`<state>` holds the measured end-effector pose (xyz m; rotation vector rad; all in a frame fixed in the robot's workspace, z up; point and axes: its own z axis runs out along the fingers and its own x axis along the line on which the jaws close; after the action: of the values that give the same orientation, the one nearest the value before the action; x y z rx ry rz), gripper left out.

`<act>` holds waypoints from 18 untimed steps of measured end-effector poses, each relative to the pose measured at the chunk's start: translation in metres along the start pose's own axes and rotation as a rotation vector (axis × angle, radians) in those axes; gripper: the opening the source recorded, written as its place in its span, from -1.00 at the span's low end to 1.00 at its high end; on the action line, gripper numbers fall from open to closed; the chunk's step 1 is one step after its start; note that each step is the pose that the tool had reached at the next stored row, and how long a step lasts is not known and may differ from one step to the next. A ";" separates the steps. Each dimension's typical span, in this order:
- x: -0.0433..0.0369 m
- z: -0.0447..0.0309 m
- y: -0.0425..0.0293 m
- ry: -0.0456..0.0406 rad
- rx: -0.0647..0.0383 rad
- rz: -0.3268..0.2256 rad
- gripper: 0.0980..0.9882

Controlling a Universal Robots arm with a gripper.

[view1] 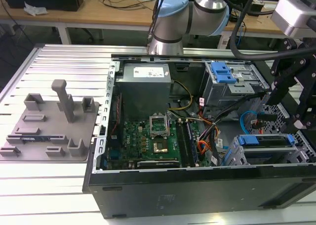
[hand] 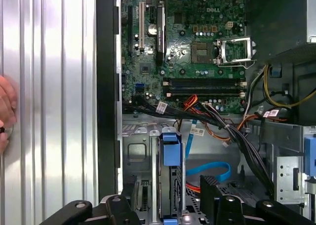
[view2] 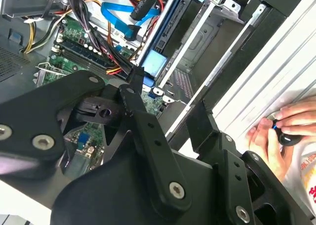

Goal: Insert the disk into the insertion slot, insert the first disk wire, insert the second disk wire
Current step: 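Insert the first disk wire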

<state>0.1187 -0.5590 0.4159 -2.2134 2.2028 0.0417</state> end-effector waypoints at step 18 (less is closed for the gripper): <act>-0.0459 0.0041 -0.0005 0.2278 0.001 0.094 0.17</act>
<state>0.1190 -0.5129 0.4133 -2.2118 2.4176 -0.2212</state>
